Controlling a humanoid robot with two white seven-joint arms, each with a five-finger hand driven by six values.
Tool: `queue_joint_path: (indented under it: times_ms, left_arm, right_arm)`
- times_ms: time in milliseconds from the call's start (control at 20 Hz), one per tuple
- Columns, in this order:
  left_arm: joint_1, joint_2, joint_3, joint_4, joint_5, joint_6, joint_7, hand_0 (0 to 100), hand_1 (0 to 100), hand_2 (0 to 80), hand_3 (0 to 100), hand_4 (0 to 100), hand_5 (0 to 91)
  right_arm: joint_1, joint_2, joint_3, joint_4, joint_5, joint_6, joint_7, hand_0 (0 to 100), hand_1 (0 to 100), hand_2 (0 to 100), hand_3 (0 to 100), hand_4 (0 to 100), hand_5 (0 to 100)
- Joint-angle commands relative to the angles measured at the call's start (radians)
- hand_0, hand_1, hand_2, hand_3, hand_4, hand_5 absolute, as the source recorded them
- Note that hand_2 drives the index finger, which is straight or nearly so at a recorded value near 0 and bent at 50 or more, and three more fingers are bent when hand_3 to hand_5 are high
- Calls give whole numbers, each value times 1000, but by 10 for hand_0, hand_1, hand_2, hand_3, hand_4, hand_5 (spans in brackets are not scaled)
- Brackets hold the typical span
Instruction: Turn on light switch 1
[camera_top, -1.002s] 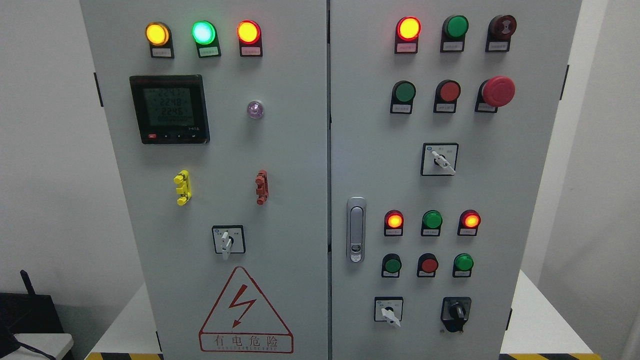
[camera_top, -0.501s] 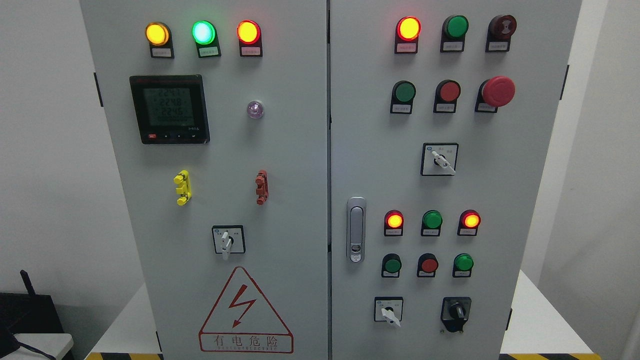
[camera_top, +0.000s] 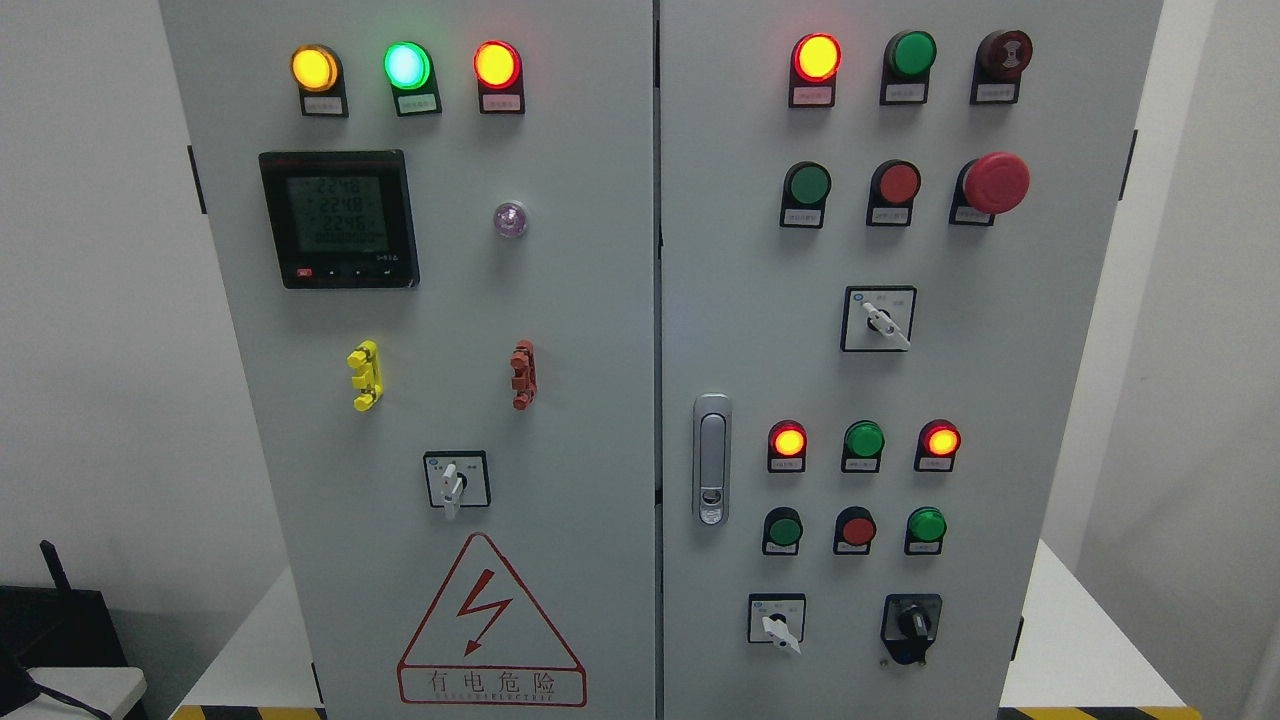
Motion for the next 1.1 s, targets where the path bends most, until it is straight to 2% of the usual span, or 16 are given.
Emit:
queue_joint_path:
  times_ms: [0,200,301,401,501,652,702,852,1053]
  left_arm:
    - [77,25,225,-326,-6,-5,-19,493,0,0,0,42,0]
    - [126,24,301,-465,-8,-8,-18,496,0,0,0,78,0]
    - [139,30,316,-502,-11,-17,-18,509,0,0,92,178,0]
    - [149,25,383,-557,-25,-72,-18,528,0,0,178,216,0]
    - [151,10,464,-605,-66,-115,-19,524,0,0,192,232,0]
    - [156,14,547,-688,-136,-120,-19,505,0,0,215,301,12]
    - [157,15,581,-735,-141,-121,-19,499,0,0,230,330,16]
    - [180,13,635,-882,-141,-121,-21,488,0,78,268,372,24]
    - [217,34,679,-1070,-141,-121,-21,480,0,87,284,411,61]
  right_arm:
    - [0,0,0,0,-18,1,1,120,389,0,0,0,0]
    - [0,0,0,0,-17,1,1,120,389,0,0,0,0]
    - [0,0,0,0,-18,1,1,120,389,0,0,0,0]
    - [0,0,0,0,-17,1,1,120,389,0,0,0,0]
    - [0,0,0,0,-18,1,1,120,389,0,0,0,0]
    - [0,0,0,0,-17,1,1,120,389,0,0,0,0]
    - [0,0,0,0,-18,1,1,120,389,0,0,0,0]
    - [0,0,0,0,-17,1,1,120,389,0,0,0,0]
    - [0,0,0,0,-18,1,1,120,389,0,0,0,0]
